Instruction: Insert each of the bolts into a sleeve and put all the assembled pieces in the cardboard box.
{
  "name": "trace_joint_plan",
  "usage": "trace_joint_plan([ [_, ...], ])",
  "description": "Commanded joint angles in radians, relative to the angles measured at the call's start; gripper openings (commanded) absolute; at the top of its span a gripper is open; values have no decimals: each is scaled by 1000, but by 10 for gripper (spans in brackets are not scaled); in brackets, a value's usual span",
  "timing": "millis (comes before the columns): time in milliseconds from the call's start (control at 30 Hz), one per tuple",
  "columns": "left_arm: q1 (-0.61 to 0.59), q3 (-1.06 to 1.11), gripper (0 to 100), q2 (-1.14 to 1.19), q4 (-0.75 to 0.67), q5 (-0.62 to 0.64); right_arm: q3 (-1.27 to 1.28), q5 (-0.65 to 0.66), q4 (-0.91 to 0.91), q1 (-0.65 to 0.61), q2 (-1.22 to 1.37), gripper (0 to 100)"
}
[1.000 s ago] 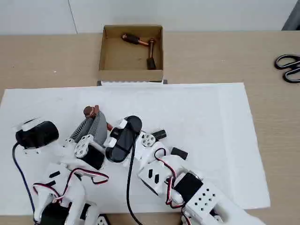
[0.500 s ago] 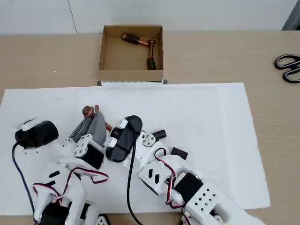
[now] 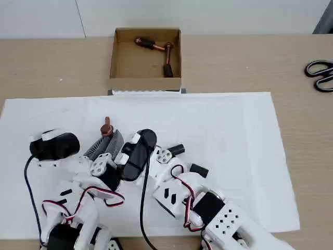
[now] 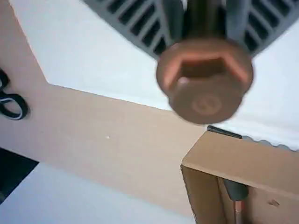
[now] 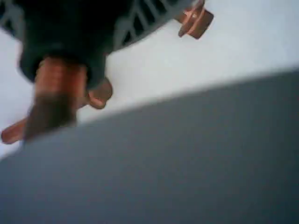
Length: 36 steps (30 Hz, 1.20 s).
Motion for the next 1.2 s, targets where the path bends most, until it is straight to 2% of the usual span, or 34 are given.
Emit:
trace_joint_plan([
  [0, 5, -4, 6, -8, 5, -58, -61, 11, -30, 10, -19, 4],
  [167, 52, 2, 6, -6, 55, -132, -61, 52, -30, 10, -19, 4],
  [300, 123, 2, 6, -5, 141, -135, -61, 58, -30, 10, -19, 4],
  [533, 127, 50, 12, -8, 158, -170, -61, 58, -53, 13, -19, 4],
  [600, 127, 50, 60, -8, 158, -170, -61, 58, -56, 15, -18, 4],
  [733, 127, 35, 241, -8, 160, -170, -58, 58, -56, 15, -18, 4],
  [800, 126, 15, 284, -6, 161, -170, -58, 58, -56, 15, -18, 4],
  [967, 72, -77, 279, -3, 161, -203, -58, 58, -56, 16, -18, 4],
  [1167, -49, -171, 279, -3, 164, -273, -57, 58, -56, 16, -18, 4],
])
